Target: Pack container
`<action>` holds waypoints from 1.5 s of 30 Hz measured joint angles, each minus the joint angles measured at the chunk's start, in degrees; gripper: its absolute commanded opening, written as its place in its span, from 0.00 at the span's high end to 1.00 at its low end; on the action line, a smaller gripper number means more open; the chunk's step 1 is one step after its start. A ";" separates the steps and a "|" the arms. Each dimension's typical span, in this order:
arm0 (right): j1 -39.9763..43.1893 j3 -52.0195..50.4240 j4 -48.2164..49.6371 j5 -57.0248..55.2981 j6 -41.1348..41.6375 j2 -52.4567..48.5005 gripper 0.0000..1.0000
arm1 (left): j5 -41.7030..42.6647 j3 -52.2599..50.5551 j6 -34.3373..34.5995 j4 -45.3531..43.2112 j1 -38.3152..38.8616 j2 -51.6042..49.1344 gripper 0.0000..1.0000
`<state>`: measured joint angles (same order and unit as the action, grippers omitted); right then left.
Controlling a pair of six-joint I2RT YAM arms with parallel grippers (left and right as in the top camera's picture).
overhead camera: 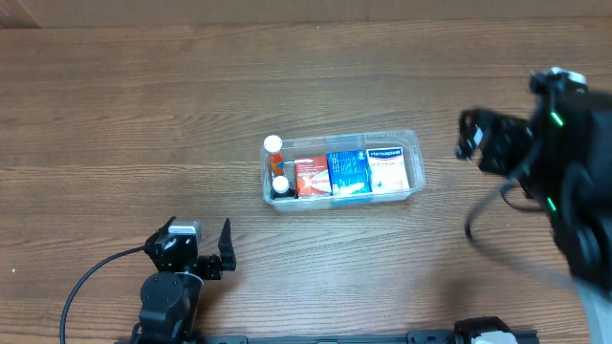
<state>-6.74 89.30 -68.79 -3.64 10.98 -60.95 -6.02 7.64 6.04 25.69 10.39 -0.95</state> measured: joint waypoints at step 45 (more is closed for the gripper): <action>0.00 -79.38 32.33 6.27 -10.78 57.57 0.00 | 0.04 -0.11 0.00 -0.07 0.00 0.09 0.00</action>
<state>-6.74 9.91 -36.47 2.63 0.21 -3.38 -5.98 7.53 6.04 25.63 10.39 -0.86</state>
